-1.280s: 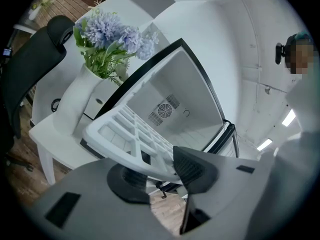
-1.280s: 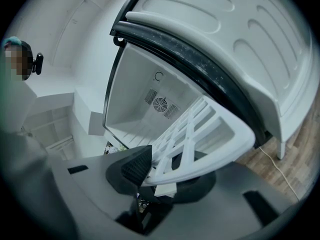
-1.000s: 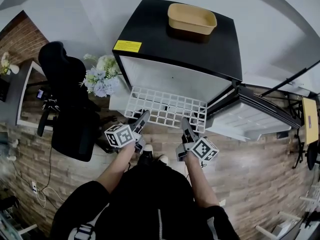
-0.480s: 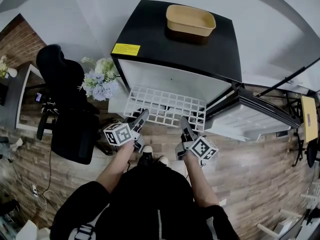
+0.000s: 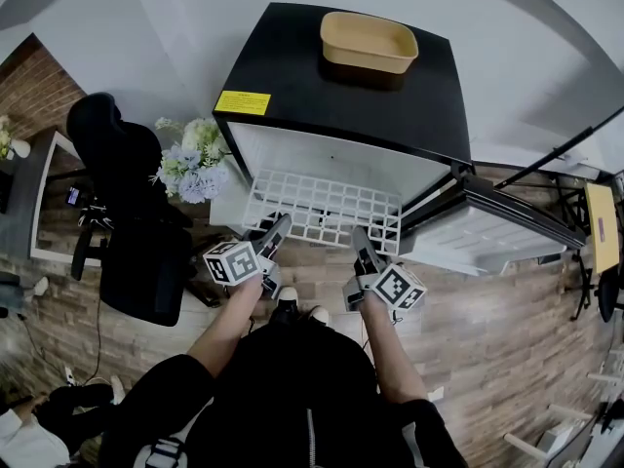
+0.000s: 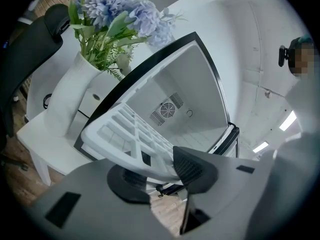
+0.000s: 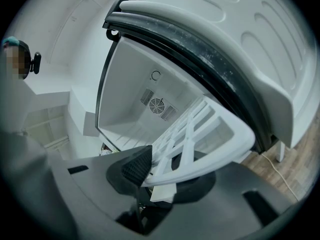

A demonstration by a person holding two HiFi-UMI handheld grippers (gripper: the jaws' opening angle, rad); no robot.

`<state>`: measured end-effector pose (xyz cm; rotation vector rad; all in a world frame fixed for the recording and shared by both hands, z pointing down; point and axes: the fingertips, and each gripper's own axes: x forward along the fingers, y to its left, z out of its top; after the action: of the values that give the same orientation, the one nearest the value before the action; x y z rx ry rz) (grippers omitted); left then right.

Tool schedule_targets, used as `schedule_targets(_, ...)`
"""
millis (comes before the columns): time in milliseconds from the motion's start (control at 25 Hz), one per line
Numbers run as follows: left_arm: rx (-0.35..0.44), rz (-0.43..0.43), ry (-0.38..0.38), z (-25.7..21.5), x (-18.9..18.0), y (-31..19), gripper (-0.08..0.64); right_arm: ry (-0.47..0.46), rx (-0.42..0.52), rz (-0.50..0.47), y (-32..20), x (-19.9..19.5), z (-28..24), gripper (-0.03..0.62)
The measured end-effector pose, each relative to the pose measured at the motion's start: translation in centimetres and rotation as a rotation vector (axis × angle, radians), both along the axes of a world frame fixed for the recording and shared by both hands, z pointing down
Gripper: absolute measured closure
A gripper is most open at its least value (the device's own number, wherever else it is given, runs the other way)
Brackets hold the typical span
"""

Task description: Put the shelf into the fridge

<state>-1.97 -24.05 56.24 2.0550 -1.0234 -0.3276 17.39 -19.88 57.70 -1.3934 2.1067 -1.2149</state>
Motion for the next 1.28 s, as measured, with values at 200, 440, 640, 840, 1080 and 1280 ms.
schedule_targets(200,-0.001,0.007,0.000,0.1,0.2,-0.5,0.402,-0.004,0.003,0.006,-0.6,-0.1,-0.4,0.468)
schedule_targets(440,-0.002,0.014,0.001,0.3,0.3,-1.2,0.402,-0.009,0.004,0.013,-1.3,0.2,0.2,0.468)
schedule_targets(640,0.000,0.016,0.002,0.2,0.5,-2.0,0.403,-0.007,0.002,0.015,-2.2,0.5,0.2,0.468)
schedule_targets(840,-0.001,0.018,0.001,0.3,0.7,-3.1,0.403,0.020,0.011,0.039,-3.5,1.0,-0.4,0.468)
schedule_targets(1080,0.000,0.023,0.010,0.4,0.9,-3.8,0.407,0.004,0.013,0.047,-4.2,1.1,-0.4,0.465)
schedule_targets(1280,0.000,0.023,0.017,0.4,1.0,-4.7,0.408,0.006,0.013,0.050,-5.0,1.2,-0.3,0.463)
